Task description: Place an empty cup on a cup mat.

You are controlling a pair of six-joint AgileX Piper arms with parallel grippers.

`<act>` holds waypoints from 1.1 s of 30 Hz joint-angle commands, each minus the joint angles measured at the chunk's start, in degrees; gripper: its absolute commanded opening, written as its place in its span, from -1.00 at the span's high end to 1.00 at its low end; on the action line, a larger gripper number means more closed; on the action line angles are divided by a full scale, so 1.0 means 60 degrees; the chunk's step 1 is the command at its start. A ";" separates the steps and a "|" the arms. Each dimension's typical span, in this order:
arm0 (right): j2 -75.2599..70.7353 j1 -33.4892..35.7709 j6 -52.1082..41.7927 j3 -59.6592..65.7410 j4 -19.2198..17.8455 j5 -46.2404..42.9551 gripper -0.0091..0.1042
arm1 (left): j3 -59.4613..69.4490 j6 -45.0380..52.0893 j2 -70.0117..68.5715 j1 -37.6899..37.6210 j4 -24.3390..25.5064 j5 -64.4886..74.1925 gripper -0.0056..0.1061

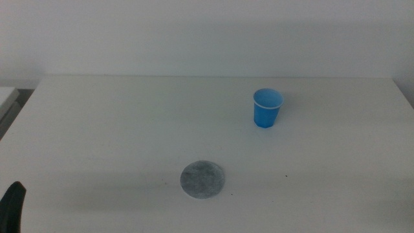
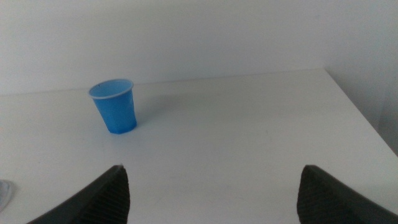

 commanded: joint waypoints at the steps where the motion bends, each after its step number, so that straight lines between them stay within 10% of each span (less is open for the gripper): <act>1: -0.0043 0.0007 -0.0030 -0.0169 -0.0106 0.0149 -0.80 | -0.0002 -0.0027 0.0046 -0.0032 -0.0029 -0.0119 -0.78; 12: 0.3719 0.0007 0.0777 -0.3106 -0.0144 0.0429 -0.80 | -0.0002 -0.0027 0.0046 -0.0032 -0.0029 -0.0119 -0.78; 25: 0.9902 0.0904 0.0715 -1.0032 0.0000 0.6456 -0.80 | -0.0002 -0.0027 0.0046 -0.0032 -0.0029 -0.0119 -0.78; 33: 1.2728 0.1634 0.0737 -1.2912 0.0226 0.7062 -0.80 | -0.0002 -0.0018 0.0046 -0.0032 -0.0029 -0.0119 -0.78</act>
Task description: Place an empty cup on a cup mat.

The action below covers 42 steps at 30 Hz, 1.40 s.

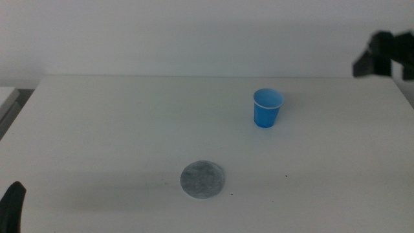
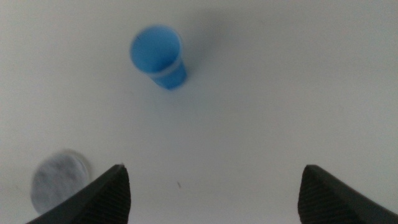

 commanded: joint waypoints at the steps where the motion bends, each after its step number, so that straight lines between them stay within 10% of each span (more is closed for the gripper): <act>1: 0.0676 0.0044 0.0003 -0.0803 0.0098 0.0017 -0.80 | -0.0002 -0.0018 0.0046 -0.0032 -0.0029 -0.0119 -0.78; 16: 0.5708 0.0185 0.0438 -0.5072 0.0136 0.0503 -0.80 | -0.0002 -0.0018 0.0046 -0.0032 -0.0029 -0.0119 -0.78; 42: 0.8415 0.0639 0.1226 -0.5103 -0.0013 -0.1256 -0.79 | -0.0002 -0.0032 0.0046 -0.0032 -0.0029 -0.0119 -0.78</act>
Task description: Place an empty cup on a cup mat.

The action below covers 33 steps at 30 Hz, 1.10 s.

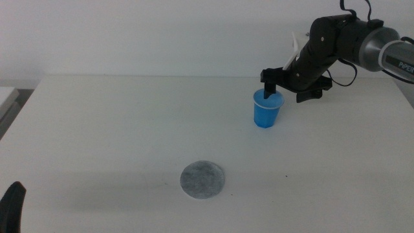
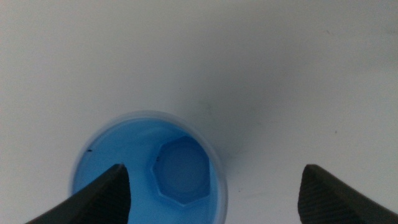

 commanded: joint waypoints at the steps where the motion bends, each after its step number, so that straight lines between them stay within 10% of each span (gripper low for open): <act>1: 0.0052 0.0033 0.0042 -0.0060 -0.0110 0.0037 -0.78 | -0.0002 -0.0032 0.0046 -0.0032 -0.0029 -0.0119 -0.78; 7: 0.0297 0.0033 0.0042 -0.0060 -0.0049 0.0125 -0.49 | -0.0002 -0.0032 0.0046 -0.0032 -0.0029 -0.0119 -0.78; 18: 0.0252 0.0093 0.0025 -0.0060 -0.0082 -0.0013 0.84 | -0.0002 -0.0032 0.0046 -0.0032 -0.0029 -0.0119 -0.78; 33: -0.1825 0.1811 -0.0094 0.0075 -0.0958 0.1455 0.88 | -0.0002 -0.0030 0.0046 -0.0032 -0.0029 -0.0119 -0.78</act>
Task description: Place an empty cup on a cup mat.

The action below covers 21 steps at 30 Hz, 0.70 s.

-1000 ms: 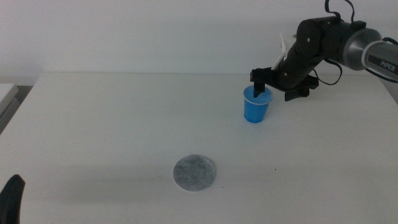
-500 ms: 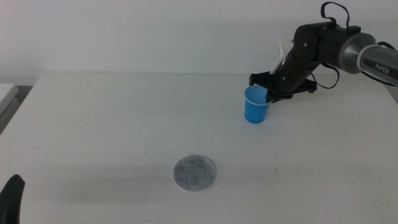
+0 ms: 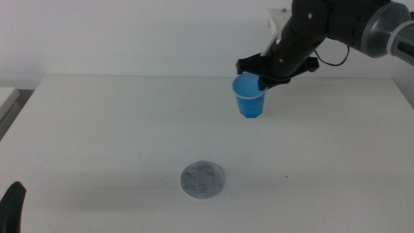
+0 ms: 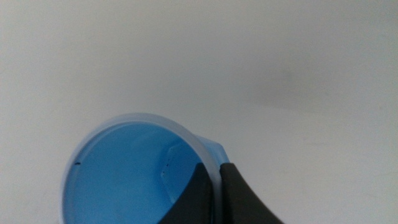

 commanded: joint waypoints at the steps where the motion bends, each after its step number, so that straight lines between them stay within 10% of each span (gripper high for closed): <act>1: -0.0421 0.0494 -0.0113 0.0281 -0.0440 0.0091 0.88 | -0.0002 -0.0030 0.0046 -0.0032 -0.0029 -0.0119 -0.78; 21: -0.1371 0.2741 0.0364 0.4579 -0.0198 -0.3929 0.88 | -0.0002 -0.0030 0.0046 -0.0032 -0.0029 -0.0119 -0.78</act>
